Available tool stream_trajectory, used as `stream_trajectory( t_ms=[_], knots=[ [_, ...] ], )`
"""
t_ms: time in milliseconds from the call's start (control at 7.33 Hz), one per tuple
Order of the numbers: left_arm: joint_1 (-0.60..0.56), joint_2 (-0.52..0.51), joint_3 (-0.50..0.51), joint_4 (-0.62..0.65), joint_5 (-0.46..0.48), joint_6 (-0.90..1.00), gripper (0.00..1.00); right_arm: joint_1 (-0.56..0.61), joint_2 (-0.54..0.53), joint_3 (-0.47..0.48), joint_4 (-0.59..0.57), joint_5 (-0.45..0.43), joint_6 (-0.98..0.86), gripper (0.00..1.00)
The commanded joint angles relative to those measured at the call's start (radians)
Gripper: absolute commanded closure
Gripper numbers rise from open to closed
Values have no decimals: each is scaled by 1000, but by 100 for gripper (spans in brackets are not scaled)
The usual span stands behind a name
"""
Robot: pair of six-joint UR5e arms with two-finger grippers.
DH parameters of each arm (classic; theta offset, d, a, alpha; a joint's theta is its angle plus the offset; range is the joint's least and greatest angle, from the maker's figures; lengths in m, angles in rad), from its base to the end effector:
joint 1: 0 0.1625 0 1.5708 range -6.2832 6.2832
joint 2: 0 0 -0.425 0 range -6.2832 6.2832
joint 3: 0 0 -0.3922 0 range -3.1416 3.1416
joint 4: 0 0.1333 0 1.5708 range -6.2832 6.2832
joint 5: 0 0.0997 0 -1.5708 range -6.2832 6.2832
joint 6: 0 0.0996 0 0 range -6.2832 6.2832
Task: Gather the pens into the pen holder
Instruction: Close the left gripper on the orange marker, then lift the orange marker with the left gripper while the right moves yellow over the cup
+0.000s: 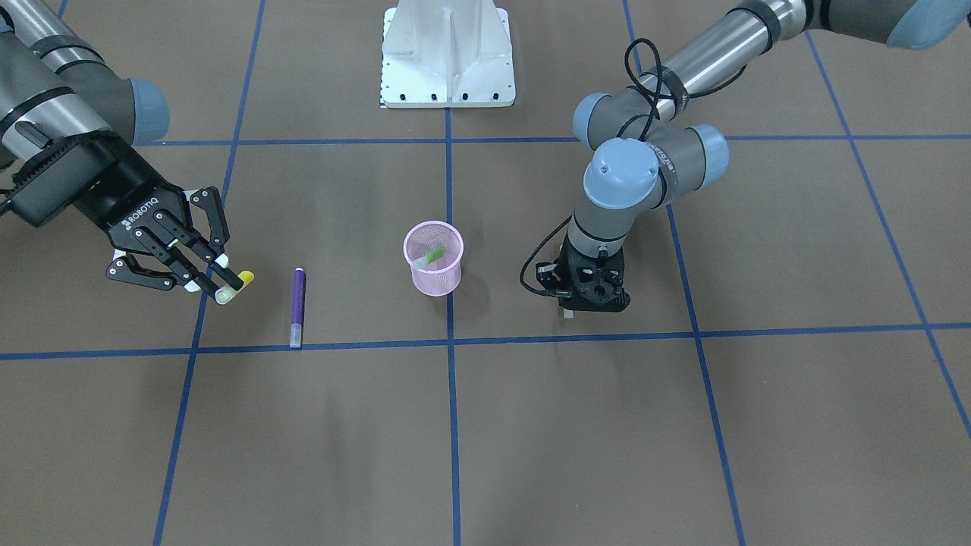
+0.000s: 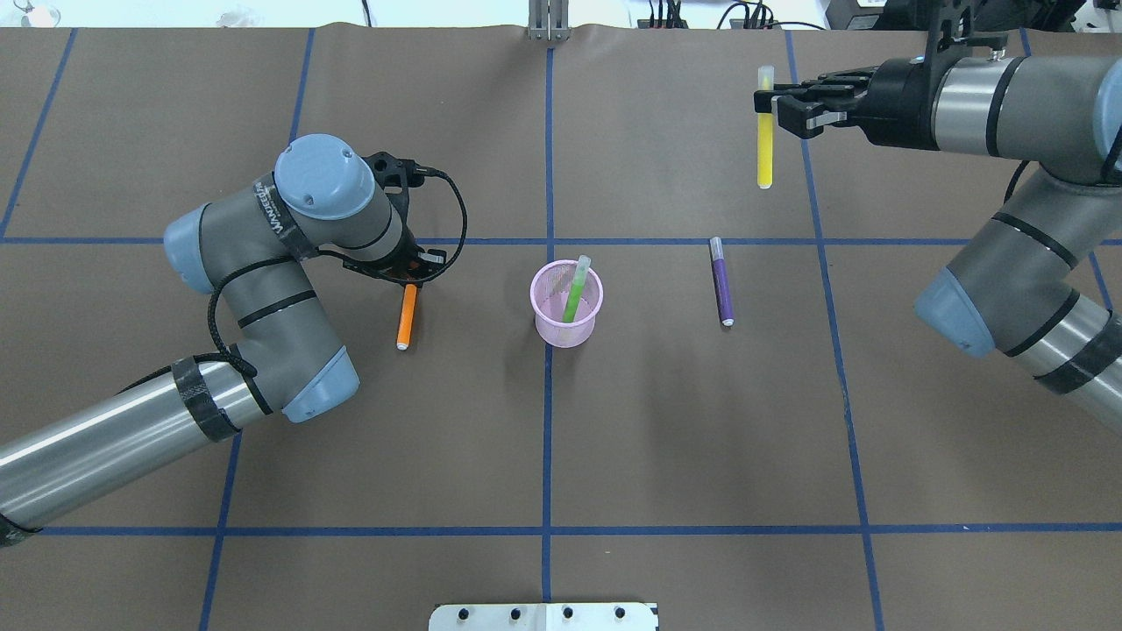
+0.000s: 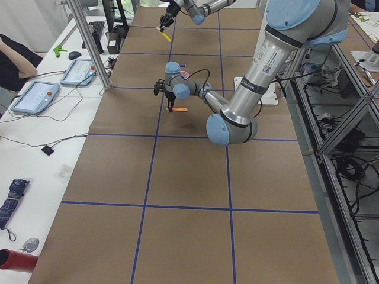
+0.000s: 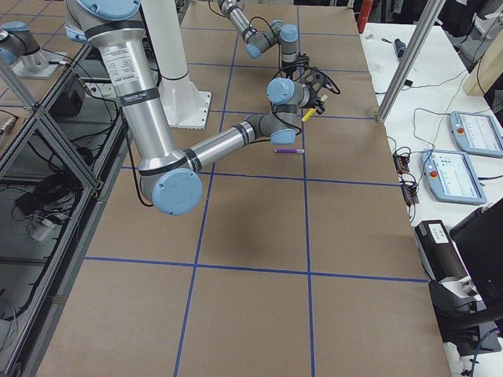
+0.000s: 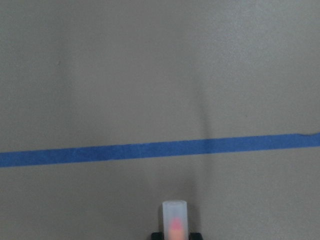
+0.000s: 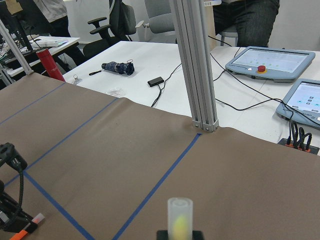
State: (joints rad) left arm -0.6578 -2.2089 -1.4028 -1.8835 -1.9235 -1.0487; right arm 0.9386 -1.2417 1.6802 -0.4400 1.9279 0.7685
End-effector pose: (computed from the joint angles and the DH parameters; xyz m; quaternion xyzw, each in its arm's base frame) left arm 0.5247 -0.5303 0.3222 0.0742 0.4023 0.0051 0.9125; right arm -0.2668 -0.5309 0.2986 0.4507 -0.5442 -0.0778 0.7033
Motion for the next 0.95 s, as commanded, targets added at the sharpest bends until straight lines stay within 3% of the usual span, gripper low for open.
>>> stream_trajectory(
  t_ms=[0, 136, 409, 818],
  knots=[
    [1, 3, -8, -6, 0, -7, 100, 0, -1, 9, -2, 2, 0, 100],
    [-2, 6, -51, 1, -18, -11, 100, 0, 1, 13, -3, 2, 0, 100],
    [-81, 5, -97, 0, -145, 1, 100, 0, 1, 15, -6, 3, 0, 100],
    [-108, 3, -215, -3, -28, 6, 100, -17, 33, 27, -17, 3, 9, 100]
  ],
)
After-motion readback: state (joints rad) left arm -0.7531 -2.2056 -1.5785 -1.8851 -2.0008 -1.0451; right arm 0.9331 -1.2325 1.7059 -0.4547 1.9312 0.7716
